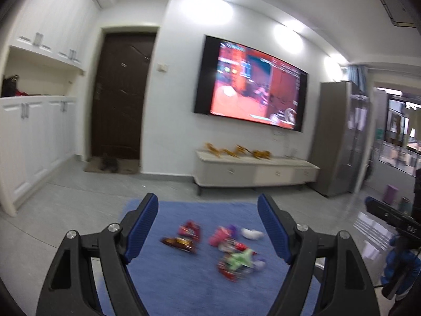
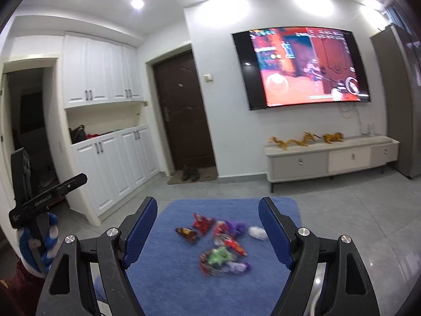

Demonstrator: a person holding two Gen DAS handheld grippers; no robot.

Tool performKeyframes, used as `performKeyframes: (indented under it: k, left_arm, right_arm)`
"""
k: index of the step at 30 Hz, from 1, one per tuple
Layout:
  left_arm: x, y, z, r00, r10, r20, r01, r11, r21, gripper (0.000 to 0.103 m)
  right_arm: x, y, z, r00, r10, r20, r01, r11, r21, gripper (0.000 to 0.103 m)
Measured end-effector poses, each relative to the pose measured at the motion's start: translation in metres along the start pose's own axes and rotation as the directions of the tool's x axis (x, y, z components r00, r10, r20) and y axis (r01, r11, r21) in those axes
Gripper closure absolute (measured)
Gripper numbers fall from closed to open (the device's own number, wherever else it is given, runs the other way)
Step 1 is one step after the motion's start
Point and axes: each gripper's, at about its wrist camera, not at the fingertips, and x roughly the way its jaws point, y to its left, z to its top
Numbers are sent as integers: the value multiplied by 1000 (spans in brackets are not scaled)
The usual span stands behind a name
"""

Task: Collect trash
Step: 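Return both tools to the trash pile on the rug, then grasp the red crushed can with the left tool while the right tool grasps the purple bag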

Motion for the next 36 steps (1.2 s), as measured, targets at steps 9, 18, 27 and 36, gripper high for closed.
performKeyframes:
  k: [9, 18, 27, 36]
  left_arm:
    - [66, -34, -30, 985, -98, -141, 91, 994, -60, 26]
    - [144, -2, -98, 927, -18, -375, -1, 999, -49, 27]
    - [229, 15, -153, 812, -99, -575, 37, 992, -119, 35]
    - [286, 9, -181, 728, -145, -671, 91, 989, -115, 57]
  right_arm:
    - [9, -43, -40, 995, -48, -85, 54, 996, 72, 25]
    - [77, -76, -91, 965, -6, -261, 55, 983, 177, 31]
    - [176, -82, -133, 895, 69, -440, 20, 981, 194, 31]
    - [243, -80, -154, 837, 105, -537, -8, 984, 179, 31]
